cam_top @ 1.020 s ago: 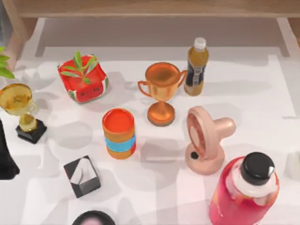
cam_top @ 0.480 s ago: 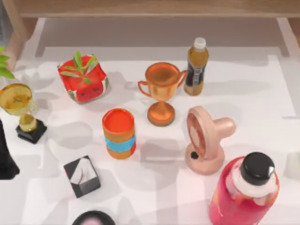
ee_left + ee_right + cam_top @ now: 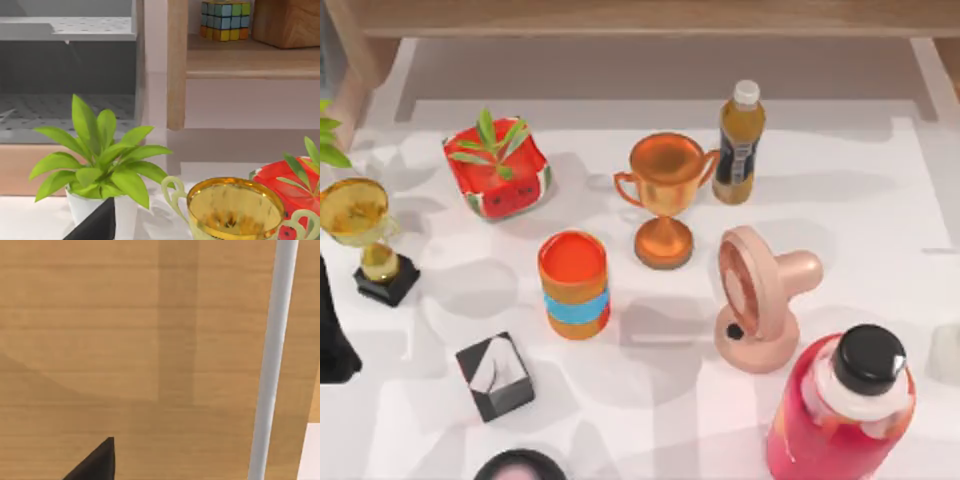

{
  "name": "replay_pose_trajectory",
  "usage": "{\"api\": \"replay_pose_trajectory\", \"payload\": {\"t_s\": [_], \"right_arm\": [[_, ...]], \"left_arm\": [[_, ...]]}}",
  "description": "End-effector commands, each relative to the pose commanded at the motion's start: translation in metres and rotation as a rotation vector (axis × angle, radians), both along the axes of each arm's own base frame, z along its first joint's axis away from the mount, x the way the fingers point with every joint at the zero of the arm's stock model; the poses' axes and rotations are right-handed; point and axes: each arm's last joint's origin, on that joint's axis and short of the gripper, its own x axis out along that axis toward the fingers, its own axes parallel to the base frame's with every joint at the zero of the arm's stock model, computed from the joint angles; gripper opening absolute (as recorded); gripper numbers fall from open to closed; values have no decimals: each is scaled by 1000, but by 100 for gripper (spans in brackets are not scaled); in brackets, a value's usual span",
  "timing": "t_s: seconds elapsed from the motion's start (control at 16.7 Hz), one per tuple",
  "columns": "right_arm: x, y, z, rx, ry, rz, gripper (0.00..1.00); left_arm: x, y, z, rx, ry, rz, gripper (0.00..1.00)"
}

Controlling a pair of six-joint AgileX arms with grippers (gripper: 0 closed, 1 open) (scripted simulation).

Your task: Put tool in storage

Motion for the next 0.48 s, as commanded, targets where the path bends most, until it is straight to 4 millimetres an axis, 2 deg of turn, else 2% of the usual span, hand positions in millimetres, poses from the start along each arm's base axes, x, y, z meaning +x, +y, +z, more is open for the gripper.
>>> {"api": "replay_pose_trajectory", "payload": {"t_s": [0.3,0.48], "right_arm": [[5,0,0,0,0,0,100],[5,0,0,0,0,0,77]], "left_arm": [[0,0,0,0,0,0,100],[0,0,0,0,0,0,100]]}}
